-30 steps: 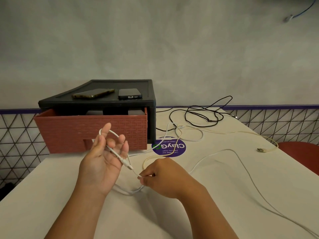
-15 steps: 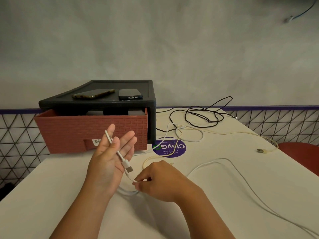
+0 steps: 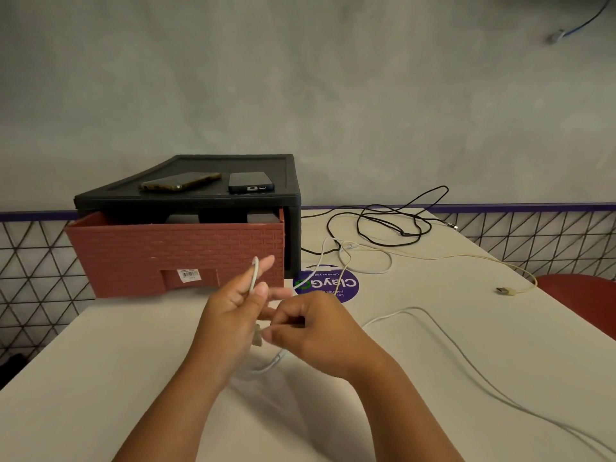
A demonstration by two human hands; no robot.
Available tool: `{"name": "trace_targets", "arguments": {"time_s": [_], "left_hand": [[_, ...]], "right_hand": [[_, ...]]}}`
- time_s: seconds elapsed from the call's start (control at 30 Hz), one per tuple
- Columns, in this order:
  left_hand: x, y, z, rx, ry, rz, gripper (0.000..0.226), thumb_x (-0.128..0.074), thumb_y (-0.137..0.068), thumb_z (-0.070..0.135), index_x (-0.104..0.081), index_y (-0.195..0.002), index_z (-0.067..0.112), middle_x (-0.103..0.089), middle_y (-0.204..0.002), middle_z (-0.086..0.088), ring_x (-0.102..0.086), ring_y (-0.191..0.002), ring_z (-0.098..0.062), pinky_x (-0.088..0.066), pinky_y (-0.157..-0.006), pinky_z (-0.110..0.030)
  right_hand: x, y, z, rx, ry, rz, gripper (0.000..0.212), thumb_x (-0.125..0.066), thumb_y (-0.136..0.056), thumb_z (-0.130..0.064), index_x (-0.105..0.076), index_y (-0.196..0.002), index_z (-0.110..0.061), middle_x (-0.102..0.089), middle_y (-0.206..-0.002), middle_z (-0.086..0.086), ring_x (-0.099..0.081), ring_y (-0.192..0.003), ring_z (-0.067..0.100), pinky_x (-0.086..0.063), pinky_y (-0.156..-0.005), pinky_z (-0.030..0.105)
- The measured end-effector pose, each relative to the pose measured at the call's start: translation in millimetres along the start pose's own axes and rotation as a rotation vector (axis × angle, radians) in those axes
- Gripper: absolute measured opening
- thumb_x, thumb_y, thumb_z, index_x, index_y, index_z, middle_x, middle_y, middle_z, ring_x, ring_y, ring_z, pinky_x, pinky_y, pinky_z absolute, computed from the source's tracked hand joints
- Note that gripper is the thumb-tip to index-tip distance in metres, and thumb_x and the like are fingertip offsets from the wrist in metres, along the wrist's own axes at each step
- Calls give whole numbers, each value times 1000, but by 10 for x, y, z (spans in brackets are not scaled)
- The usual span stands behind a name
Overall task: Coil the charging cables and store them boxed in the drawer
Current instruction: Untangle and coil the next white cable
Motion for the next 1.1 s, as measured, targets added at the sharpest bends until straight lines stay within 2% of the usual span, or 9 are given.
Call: {"name": "trace_targets", "arguments": {"time_s": [0.13, 0.27, 0.4, 0.47, 0.63, 0.8, 0.9, 1.03, 1.1], "left_hand": [[-73, 28, -32, 114, 46, -97, 24, -40, -97, 16, -62, -106, 17, -52, -48, -3, -44, -33, -8, -39, -39, -23], [-72, 51, -22, 193, 133, -167, 47, -39, -83, 46, -55, -79, 1, -29, -38, 1, -27, -36, -9, -38, -52, -30], [-84, 95, 26, 277, 196, -251, 52, -41, -83, 45, -60, -87, -3, -22, -38, 3, -21, -33, -9, -36, -47, -26], [-83, 113, 48, 293, 237, -279, 44, -44, -81, 42, -61, -75, 1, -20, -38, 4, -18, -32, -7, -37, -44, -25], [-61, 95, 75, 331, 415, -261, 38, -47, -80, 37, -54, -65, 3, -21, -35, 5, -17, -29, -6, -39, -43, -23], [-30, 71, 55, 386, 537, -227, 44, -43, -84, 38, -57, -54, 10, -19, -34, 5, -18, -27, -5, -39, -42, -21], [-41, 73, 56, 396, 571, -232, 43, -42, -86, 37, -56, -54, 12, -20, -35, 5, -19, -26, -5, -39, -42, -20], [-89, 83, 50, 387, 598, -264, 38, -46, -84, 34, -51, -52, 13, -28, -41, 2, -27, -30, -8, -42, -41, -23], [-95, 74, 33, 358, 617, -316, 41, -61, -79, 41, -48, -50, 13, -35, -47, 0, -35, -36, -10, -47, -46, -25]], "right_hand": [[85, -13, -20, 50, -57, 174, 20, -74, -77, -18, -64, -62, -26, -63, -61, -7, -57, -59, 3, -49, -64, 28], [142, -24, 27, 42, -114, 321, 16, -77, -74, -21, -64, -64, -24, -68, -69, -2, -64, -66, 15, -55, -69, 38], [183, -19, 38, 33, -147, 402, 22, -76, -75, -20, -60, -63, -28, -61, -55, -10, -54, -52, 3, -45, -55, 21], [235, -20, 50, 32, -157, 447, 25, -75, -76, -21, -62, -61, -36, -62, -59, -8, -55, -56, 7, -45, -57, 23], [193, -45, 79, -31, -181, 270, 25, -61, -88, -29, -61, -64, -36, -54, -53, -18, -47, -53, -3, -36, -55, 8], [74, -53, 58, -90, -239, 111, 38, -47, -95, -35, -57, -61, -22, -46, -59, 0, -38, -43, 2, -31, -48, 13], [74, -58, 50, -92, -274, 110, 40, -45, -96, -34, -54, -61, -16, -47, -67, 10, -36, -45, 4, -32, -49, 17], [109, -62, 76, -83, -295, 184, 41, -47, -96, -30, -50, -57, -18, -48, -54, -8, -38, -46, 1, -33, -54, 20], [133, -60, 93, -85, -311, 223, 40, -47, -96, -29, -50, -57, -19, -47, -51, -10, -39, -45, 0, -33, -54, 18]]}}
Point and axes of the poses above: each hand's wrist, its own y-axis away from the middle knuckle, its own x-axis out of the back of the hand, z = x × y, the point moved 3 cm from there along -y, towards the middle knuckle
